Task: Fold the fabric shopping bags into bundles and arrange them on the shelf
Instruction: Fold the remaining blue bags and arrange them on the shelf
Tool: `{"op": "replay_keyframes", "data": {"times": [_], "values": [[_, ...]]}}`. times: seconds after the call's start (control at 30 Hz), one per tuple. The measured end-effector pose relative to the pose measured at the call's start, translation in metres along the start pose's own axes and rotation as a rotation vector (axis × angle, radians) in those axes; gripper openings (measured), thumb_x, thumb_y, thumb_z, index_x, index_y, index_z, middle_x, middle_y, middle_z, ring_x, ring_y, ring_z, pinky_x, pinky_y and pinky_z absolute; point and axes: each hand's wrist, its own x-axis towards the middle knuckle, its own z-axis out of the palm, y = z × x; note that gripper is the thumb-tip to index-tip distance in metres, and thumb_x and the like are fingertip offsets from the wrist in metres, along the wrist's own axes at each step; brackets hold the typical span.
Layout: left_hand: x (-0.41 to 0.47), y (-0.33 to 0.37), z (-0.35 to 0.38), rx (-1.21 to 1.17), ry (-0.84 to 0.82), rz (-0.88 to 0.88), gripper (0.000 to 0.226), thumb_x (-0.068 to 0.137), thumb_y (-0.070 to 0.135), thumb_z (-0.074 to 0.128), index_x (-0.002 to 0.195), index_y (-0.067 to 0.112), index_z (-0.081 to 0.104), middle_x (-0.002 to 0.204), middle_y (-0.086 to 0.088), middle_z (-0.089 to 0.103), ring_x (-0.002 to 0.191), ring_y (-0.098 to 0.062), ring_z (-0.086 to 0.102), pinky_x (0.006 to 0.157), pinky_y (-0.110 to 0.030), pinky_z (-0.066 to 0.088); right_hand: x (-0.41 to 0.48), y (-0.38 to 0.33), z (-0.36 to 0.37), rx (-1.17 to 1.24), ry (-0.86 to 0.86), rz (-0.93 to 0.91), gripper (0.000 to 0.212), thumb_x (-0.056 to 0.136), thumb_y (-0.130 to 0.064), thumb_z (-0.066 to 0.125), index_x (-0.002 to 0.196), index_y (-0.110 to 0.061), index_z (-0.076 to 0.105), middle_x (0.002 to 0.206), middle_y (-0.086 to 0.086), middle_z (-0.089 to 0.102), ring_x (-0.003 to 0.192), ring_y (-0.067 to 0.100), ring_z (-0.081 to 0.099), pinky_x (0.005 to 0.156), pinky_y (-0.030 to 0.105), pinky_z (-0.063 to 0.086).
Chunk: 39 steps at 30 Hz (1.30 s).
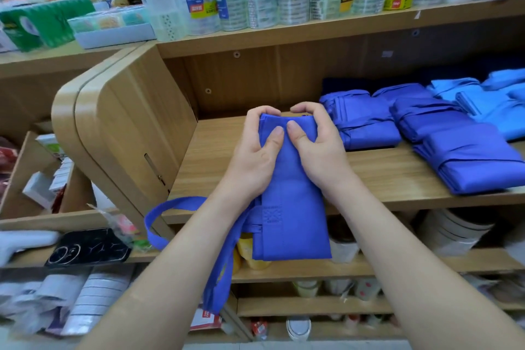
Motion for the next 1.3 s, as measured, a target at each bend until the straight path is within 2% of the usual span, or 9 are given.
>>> {"op": "replay_keyframes", "data": {"times": [0.13, 0.27, 0.33, 0.53, 0.73, 0.87, 1.0, 1.17, 1.3], "values": [[-0.017, -0.002, -0.032, 0.488, -0.050, 0.235, 0.060, 0.089, 0.038, 0.057, 0.144, 0.029, 0.036, 0.143, 0.004, 0.037, 0.134, -0.010, 0.035, 0.114, -0.028, 0.029, 0.009, 0.005, 0.001, -0.028, 0.113, 0.005, 0.009, 0.093, -0.010, 0.061, 0.101, -0.016, 0.059, 0.096, -0.011, 0.060, 0.087, -0.003, 0.055, 0.082, 0.013, 0.044], [-0.063, -0.011, -0.054, 0.895, -0.425, 0.501, 0.086, 0.075, 0.062, 0.061, 0.148, 0.021, 0.038, 0.157, 0.003, 0.032, 0.146, -0.014, 0.025, 0.119, -0.034, 0.024, 0.017, 0.011, -0.001, -0.032, 0.105, 0.109, 0.014, 0.094, -0.014, 0.061, 0.107, -0.021, 0.060, 0.106, -0.008, 0.061, 0.099, 0.007, 0.057, 0.091, 0.025, 0.047], [-0.070, -0.038, -0.052, 1.088, -0.435, 0.566, 0.076, 0.078, 0.041, 0.057, 0.148, 0.019, 0.035, 0.155, -0.001, 0.037, 0.144, -0.018, 0.032, 0.113, -0.043, 0.036, 0.018, 0.012, 0.000, -0.063, 0.029, 0.179, 0.023, 0.095, -0.018, 0.062, 0.117, -0.025, 0.060, 0.114, -0.007, 0.060, 0.108, 0.011, 0.057, 0.096, 0.030, 0.049], [-0.059, -0.066, -0.041, 0.721, -0.224, 0.538, 0.051, 0.078, 0.006, 0.061, 0.126, 0.022, 0.061, 0.129, 0.008, 0.063, 0.120, -0.014, 0.059, 0.092, -0.033, 0.051, 0.020, 0.010, -0.005, 0.005, -0.143, 0.360, 0.010, 0.095, -0.015, 0.062, 0.098, -0.025, 0.062, 0.103, 0.005, 0.065, 0.094, 0.020, 0.063, 0.083, 0.035, 0.054], [-0.044, -0.042, -0.035, 0.310, 0.031, 0.034, 0.008, 0.085, 0.036, 0.072, 0.089, 0.043, 0.072, 0.079, 0.020, 0.068, 0.079, 0.009, 0.060, 0.068, -0.012, 0.043, 0.018, -0.001, -0.014, 0.118, -0.198, 0.454, 0.019, 0.090, 0.002, 0.055, 0.089, -0.014, 0.063, 0.087, 0.007, 0.064, 0.074, 0.018, 0.059, 0.064, 0.028, 0.048], [-0.032, -0.035, -0.026, 0.423, 0.154, -0.089, 0.033, 0.083, 0.049, 0.069, 0.094, 0.018, 0.072, 0.078, 0.007, 0.071, 0.075, -0.007, 0.064, 0.065, -0.026, 0.048, 0.009, -0.004, -0.005, 0.234, -0.156, 0.495, 0.027, 0.098, -0.022, 0.048, 0.104, -0.009, 0.071, 0.104, 0.011, 0.074, 0.098, 0.019, 0.066, 0.098, 0.042, 0.051], [-0.027, -0.028, -0.021, 0.646, 0.186, -0.052, 0.036, 0.083, 0.055, 0.067, 0.088, 0.020, 0.063, 0.066, 0.014, 0.056, 0.061, -0.006, 0.049, 0.054, -0.023, 0.032, 0.001, -0.011, 0.002, 0.158, -0.116, 0.474, 0.087, 0.076, -0.083, 0.048, 0.120, -0.010, 0.064, 0.118, -0.005, 0.065, 0.112, 0.008, 0.058, 0.108, 0.043, 0.042], [-0.040, -0.033, -0.032, 0.424, 0.084, 0.144, 0.016, 0.084, 0.032, 0.074, 0.098, 0.027, 0.072, 0.077, 0.016, 0.066, 0.076, -0.007, 0.062, 0.066, -0.021, 0.045, -0.002, -0.016, -0.005, 0.135, -0.148, 0.384, 0.064, 0.088, -0.078, 0.028, 0.095, -0.033, 0.073, 0.101, -0.002, 0.072, 0.104, 0.020, 0.065, 0.102, 0.047, 0.046], [-0.047, -0.050, -0.048, 0.580, -0.134, 0.453, 0.028, 0.084, 0.018, 0.060, 0.107, 0.030, 0.069, 0.102, 0.008, 0.071, 0.092, -0.017, 0.064, 0.077, -0.039, 0.052, 0.000, -0.008, -0.022, 0.043, -0.336, 0.297, 0.030, 0.088, -0.044, 0.069, 0.116, -0.037, 0.063, 0.115, -0.005, 0.066, 0.105, 0.012, 0.065, 0.096, 0.039, 0.053]]}}
